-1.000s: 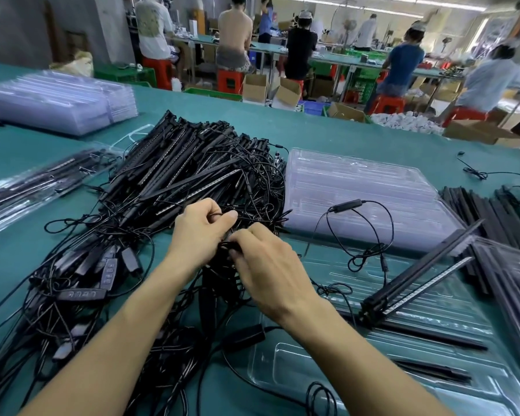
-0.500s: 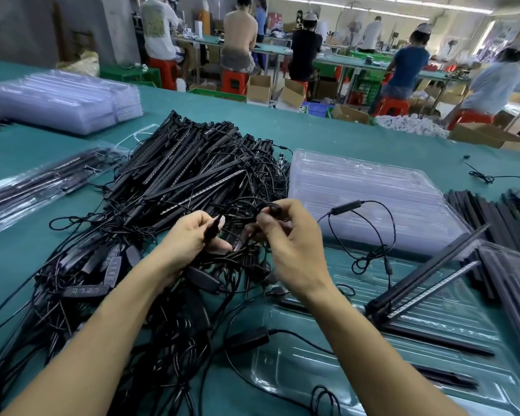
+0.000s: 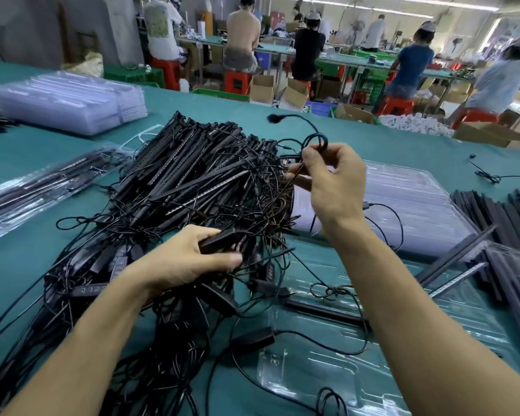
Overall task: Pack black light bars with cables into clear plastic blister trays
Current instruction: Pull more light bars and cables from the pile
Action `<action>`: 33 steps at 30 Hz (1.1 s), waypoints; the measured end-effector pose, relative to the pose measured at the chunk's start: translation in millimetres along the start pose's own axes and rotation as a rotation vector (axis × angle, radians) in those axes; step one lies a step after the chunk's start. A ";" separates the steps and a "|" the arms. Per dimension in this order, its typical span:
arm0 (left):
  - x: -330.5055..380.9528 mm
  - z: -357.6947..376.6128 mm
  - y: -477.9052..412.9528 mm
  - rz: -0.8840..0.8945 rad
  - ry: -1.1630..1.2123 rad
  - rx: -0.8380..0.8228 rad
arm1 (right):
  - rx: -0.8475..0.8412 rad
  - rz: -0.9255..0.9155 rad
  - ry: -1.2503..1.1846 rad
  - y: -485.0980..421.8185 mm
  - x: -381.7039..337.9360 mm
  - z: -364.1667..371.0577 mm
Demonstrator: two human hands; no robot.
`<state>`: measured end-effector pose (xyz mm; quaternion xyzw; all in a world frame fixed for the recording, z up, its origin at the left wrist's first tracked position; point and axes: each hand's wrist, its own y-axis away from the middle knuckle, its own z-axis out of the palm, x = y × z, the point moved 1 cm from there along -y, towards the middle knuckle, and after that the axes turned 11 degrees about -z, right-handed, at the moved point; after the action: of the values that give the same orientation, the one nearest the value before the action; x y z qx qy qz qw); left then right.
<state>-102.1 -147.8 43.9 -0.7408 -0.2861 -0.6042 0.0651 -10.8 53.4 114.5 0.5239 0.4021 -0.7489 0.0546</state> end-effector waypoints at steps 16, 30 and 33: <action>22.7 14.1 -19.9 0.013 0.074 -0.065 | -0.379 0.320 -0.396 21.1 -0.8 -3.7; 5.3 28.9 -29.6 -0.053 0.126 0.244 | -0.945 -0.046 0.766 44.5 -8.1 -8.9; 7.2 31.4 -29.0 -0.013 0.113 0.262 | -0.971 -0.042 0.959 60.0 -2.8 -0.1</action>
<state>-88.9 -107.4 35.2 -0.6890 -0.3631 -0.6029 0.1733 20.7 12.2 84.2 0.7060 0.6824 -0.1697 0.0846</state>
